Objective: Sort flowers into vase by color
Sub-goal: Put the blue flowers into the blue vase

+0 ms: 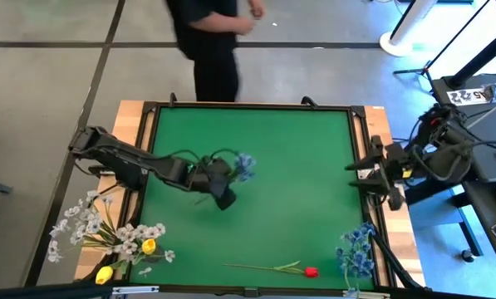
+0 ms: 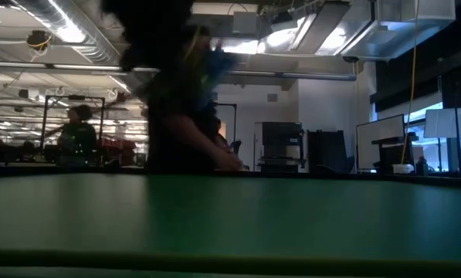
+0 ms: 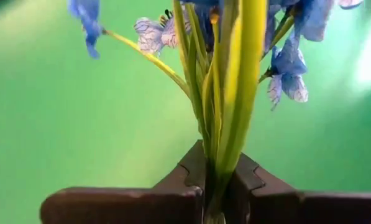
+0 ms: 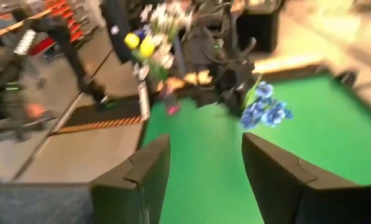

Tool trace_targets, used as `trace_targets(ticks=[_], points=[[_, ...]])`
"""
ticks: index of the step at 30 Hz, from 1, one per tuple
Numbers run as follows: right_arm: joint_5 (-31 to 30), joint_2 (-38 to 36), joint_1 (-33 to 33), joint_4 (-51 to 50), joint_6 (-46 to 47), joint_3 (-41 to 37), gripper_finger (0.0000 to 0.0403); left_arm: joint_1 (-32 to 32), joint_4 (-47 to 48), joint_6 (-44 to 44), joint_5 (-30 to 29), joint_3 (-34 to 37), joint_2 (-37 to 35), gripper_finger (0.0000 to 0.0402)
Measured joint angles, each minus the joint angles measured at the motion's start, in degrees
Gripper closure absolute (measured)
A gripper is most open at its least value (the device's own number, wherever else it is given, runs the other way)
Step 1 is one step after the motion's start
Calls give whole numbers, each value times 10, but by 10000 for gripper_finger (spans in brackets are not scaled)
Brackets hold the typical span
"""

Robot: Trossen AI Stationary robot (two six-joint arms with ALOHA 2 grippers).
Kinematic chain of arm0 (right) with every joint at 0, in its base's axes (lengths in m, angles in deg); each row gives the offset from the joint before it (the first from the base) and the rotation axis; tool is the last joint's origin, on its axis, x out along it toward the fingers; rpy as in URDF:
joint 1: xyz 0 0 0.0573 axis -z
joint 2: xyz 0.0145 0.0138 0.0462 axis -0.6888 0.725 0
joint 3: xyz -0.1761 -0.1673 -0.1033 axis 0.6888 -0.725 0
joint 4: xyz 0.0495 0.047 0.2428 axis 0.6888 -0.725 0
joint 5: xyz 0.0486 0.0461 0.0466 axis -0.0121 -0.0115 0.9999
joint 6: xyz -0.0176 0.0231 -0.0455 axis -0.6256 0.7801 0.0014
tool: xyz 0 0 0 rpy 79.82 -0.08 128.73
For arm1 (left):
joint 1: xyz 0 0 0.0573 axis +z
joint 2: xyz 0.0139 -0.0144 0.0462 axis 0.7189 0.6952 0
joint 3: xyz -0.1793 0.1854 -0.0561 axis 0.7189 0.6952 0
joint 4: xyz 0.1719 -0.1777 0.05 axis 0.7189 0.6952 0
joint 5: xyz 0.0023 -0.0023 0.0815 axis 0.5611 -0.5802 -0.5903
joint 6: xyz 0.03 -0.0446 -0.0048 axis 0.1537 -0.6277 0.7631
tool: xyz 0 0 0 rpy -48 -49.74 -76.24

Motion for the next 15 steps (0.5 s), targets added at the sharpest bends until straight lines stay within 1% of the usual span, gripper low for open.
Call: trace_targets(ticks=[3, 5, 8, 10, 13, 15], points=[[21, 22, 57, 43, -70, 0, 205, 5, -73, 26, -9, -64, 0, 386], [40, 46, 93, 51, -96, -1, 205, 4, -168, 64, -8, -90, 0, 388], [77, 88, 137, 62, -98, -2, 205, -2, -326, 130, 10, -97, 0, 389], [103, 121, 160, 101, -102, -2, 205, -5, -412, 165, 25, -97, 5, 389], [128, 161, 178, 198, -141, -2, 196, -11, -499, 200, 54, -97, 15, 390], [134, 183, 178, 262, -168, -2, 178, -18, -533, 214, 71, -96, 22, 390]])
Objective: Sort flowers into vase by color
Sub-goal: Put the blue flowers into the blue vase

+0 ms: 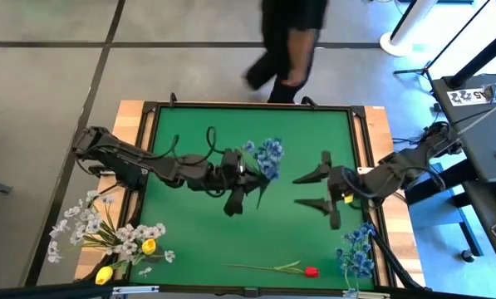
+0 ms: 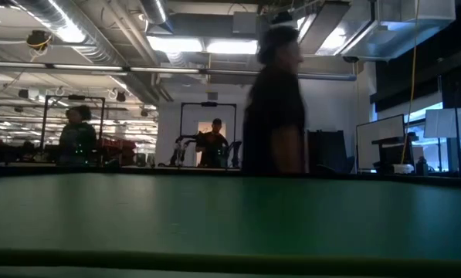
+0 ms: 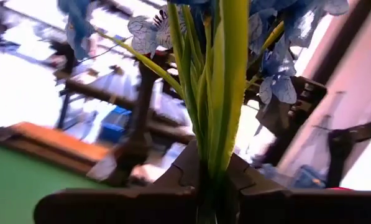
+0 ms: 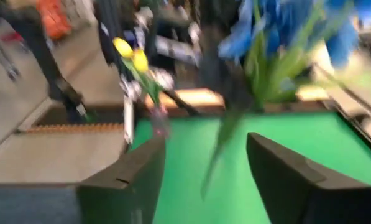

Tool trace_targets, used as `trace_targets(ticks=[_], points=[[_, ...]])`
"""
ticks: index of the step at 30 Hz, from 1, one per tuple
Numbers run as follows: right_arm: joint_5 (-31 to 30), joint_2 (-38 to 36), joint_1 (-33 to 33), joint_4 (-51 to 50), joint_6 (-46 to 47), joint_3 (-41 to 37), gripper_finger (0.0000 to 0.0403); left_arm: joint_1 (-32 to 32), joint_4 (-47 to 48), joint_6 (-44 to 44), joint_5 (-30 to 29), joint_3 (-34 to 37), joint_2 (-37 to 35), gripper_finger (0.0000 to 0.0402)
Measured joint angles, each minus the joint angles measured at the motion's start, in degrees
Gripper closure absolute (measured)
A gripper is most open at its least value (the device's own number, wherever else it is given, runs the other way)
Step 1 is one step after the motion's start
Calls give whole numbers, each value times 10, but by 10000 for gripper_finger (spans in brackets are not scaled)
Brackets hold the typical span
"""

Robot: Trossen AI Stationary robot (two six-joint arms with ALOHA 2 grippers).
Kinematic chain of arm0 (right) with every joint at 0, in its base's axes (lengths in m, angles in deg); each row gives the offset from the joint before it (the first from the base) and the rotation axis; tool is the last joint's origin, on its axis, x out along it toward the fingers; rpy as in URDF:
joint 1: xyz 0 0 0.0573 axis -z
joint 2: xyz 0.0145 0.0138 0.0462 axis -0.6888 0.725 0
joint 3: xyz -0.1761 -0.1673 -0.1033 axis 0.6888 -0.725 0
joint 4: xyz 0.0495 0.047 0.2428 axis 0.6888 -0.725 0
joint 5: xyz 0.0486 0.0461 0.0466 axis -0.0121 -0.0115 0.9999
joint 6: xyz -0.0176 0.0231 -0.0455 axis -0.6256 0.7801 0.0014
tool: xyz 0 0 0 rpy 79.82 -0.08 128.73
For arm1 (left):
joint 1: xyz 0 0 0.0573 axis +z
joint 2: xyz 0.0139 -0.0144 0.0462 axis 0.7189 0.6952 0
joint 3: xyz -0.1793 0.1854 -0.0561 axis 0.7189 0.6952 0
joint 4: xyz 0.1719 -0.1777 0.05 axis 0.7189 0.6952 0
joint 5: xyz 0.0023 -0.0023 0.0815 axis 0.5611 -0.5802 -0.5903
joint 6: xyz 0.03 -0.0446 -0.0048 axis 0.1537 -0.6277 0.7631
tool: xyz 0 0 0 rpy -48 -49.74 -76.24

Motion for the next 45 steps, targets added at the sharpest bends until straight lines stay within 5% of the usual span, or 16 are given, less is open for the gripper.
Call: trace_targets(ticks=[7, 13, 23, 34, 41, 45], points=[[-17, 42, 16, 189, -22, 0, 91, -33, -118, 54, 12, 0, 31, 391], [-5, 79, 45, 215, 55, 0, 88, -42, -176, 91, 10, 0, 47, 391], [-4, 103, 74, 278, 92, 0, 180, -37, -159, 100, 9, 0, 47, 382], [51, 111, 97, 270, 115, 0, 382, -24, -106, 54, 2, 0, 41, 368], [86, 29, 77, 219, 64, 0, 384, -50, 54, 38, 8, 1, -44, 304], [159, -21, 20, 188, -5, 0, 394, -74, 132, 12, 9, 0, -109, 278]])
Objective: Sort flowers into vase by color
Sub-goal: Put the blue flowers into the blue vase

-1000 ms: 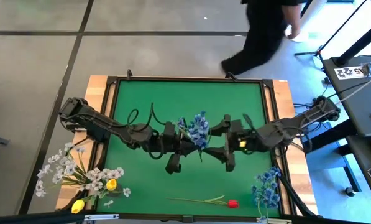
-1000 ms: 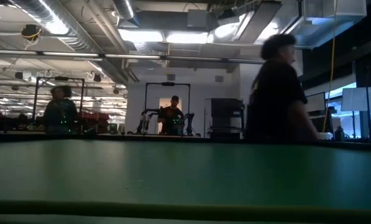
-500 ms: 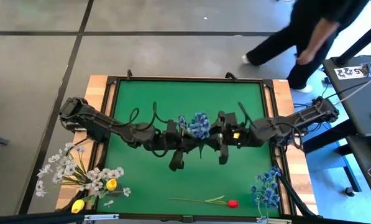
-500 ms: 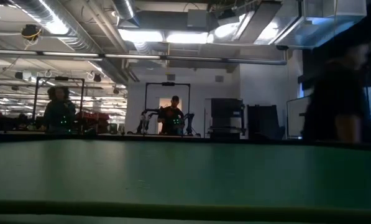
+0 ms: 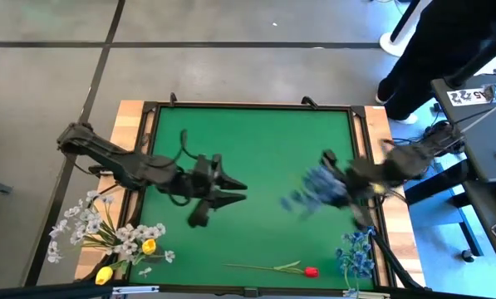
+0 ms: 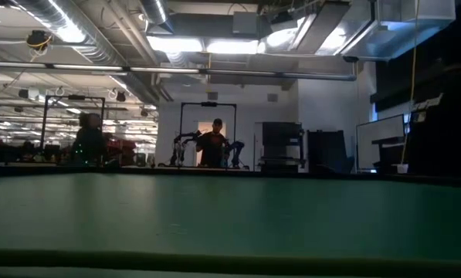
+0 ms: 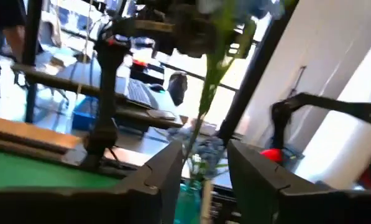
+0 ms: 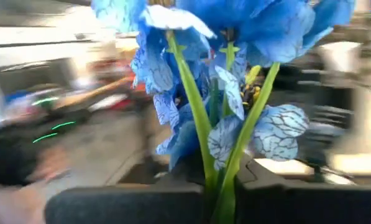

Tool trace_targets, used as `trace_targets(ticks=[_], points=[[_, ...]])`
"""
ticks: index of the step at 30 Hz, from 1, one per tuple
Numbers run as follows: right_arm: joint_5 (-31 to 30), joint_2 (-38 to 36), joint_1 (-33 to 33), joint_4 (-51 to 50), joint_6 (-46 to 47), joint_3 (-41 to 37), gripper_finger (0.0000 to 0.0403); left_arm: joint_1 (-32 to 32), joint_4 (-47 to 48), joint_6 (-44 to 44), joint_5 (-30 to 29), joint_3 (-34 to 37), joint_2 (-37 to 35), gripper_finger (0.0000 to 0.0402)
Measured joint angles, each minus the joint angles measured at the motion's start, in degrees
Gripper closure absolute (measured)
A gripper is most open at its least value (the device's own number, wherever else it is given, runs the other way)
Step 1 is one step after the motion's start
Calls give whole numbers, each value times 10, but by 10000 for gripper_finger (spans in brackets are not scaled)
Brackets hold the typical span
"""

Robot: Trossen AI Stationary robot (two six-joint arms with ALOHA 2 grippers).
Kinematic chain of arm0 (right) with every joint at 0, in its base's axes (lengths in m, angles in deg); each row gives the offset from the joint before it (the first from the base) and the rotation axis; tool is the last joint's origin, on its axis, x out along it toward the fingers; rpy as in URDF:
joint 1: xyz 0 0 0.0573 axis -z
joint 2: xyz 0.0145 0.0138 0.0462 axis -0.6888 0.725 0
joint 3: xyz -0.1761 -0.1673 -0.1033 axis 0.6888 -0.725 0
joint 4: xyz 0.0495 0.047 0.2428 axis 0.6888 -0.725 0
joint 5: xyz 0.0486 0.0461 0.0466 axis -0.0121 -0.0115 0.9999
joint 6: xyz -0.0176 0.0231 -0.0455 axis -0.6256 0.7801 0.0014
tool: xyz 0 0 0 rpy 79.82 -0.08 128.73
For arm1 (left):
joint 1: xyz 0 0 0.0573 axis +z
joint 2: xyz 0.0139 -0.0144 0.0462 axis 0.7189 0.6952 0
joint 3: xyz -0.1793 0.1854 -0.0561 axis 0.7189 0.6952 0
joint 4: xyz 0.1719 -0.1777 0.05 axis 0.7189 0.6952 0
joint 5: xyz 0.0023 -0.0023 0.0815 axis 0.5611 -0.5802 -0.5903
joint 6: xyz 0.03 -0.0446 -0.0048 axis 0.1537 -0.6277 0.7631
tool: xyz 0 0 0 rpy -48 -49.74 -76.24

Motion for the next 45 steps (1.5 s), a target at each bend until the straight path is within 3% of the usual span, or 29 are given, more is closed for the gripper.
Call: trace_targets(ticks=[5, 9, 12, 19, 24, 32, 36, 45], points=[[83, -41, -109, 5, -11, 0, 387, -34, 3, -36, -1, 0, -36, 265], [148, -49, -207, 25, -11, 0, 396, -52, 6, -37, -28, 0, -24, 268], [159, -50, -276, 35, -13, 0, 390, -54, 6, -37, -57, 0, -2, 273], [24, -23, -383, -70, -27, -7, 395, -32, 6, -97, -83, 0, 53, 283], [-41, -22, -411, -64, -16, -51, 397, -14, 0, -154, -80, 0, 85, 289], [-128, -24, -424, -17, 44, -152, 394, -18, -9, -170, -57, 0, 151, 291], [-154, -25, -423, -10, 45, -178, 398, -25, -9, -169, -56, 0, 180, 292], [-150, -23, -424, -17, 46, -217, 393, -44, -8, -169, -57, 0, 205, 292]])
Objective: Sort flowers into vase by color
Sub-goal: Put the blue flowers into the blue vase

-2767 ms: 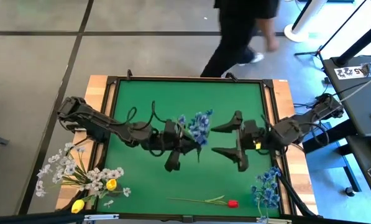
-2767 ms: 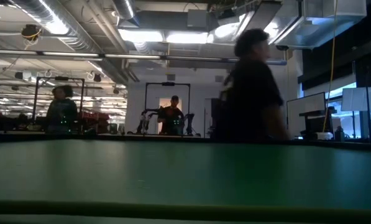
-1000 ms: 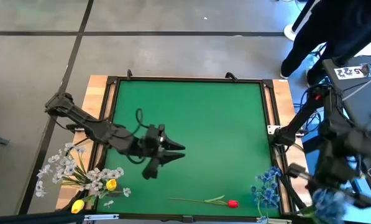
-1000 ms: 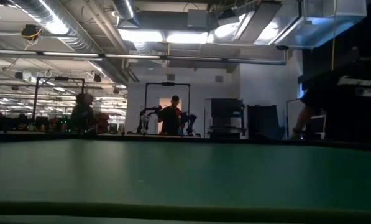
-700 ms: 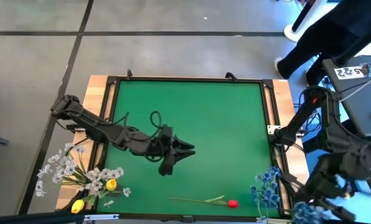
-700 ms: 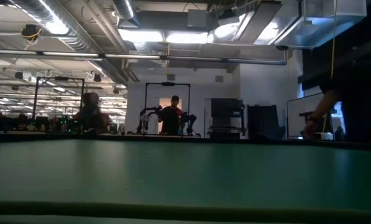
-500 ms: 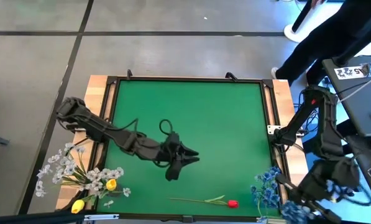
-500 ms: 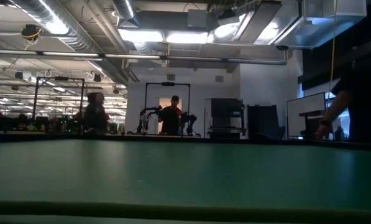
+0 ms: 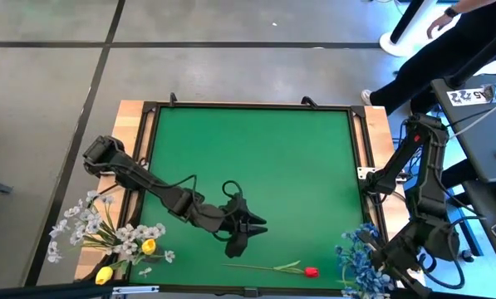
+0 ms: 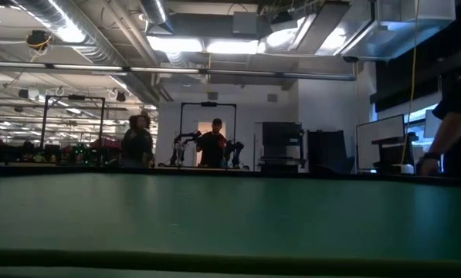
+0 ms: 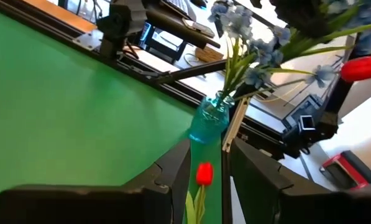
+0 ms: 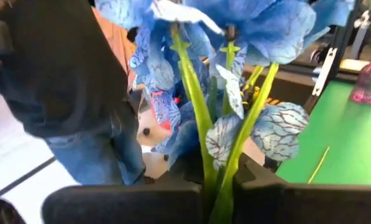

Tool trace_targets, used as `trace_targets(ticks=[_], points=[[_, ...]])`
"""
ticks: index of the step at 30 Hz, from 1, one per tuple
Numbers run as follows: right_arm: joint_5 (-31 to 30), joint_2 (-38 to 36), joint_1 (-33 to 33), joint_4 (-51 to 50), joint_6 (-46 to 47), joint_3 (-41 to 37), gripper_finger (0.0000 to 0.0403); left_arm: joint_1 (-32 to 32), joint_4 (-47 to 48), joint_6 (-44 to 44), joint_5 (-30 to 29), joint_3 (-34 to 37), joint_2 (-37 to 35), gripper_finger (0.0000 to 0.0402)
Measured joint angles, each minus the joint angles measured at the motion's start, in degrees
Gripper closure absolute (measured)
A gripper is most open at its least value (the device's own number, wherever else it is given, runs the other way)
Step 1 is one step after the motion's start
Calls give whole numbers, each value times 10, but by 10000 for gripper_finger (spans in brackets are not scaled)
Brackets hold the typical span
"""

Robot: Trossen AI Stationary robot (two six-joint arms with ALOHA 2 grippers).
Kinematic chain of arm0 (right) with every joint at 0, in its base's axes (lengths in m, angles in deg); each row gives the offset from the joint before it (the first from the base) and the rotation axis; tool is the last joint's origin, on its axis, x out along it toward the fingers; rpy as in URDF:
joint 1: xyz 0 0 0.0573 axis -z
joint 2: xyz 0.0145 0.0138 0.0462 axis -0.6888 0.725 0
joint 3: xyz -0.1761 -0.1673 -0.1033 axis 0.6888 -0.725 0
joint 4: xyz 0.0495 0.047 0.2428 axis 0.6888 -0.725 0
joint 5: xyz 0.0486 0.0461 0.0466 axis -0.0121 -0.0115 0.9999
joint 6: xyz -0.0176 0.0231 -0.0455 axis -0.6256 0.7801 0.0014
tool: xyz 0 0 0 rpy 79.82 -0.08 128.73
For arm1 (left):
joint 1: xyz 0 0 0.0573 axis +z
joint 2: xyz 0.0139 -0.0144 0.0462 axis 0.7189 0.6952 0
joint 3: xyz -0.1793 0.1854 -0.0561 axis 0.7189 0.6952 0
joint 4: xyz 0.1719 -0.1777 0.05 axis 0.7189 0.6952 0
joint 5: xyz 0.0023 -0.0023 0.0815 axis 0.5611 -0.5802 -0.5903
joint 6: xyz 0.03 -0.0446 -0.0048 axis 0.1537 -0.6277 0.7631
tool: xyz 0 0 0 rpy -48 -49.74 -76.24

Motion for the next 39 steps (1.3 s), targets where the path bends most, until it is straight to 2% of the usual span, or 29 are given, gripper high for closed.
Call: trace_targets(ticks=[4, 10, 13, 21, 28, 39], points=[[22, 0, 0, -23, 21, -1, 388, -7, 0, 0, -5, 0, 0, 292], [23, 0, 0, -72, 50, -1, 356, -16, 1, 1, -7, 0, 0, 292], [47, 0, 1, -98, 58, 6, 335, -18, 1, 2, -7, 0, 0, 292], [132, 1, 25, -252, 119, 93, 276, -18, 21, 2, -18, 0, 0, 292], [212, 7, 23, -377, 186, 161, 241, -19, 44, 21, -20, 0, 0, 292], [223, 9, 23, -486, 214, 239, 219, -17, 54, 44, -21, 0, 0, 292]])
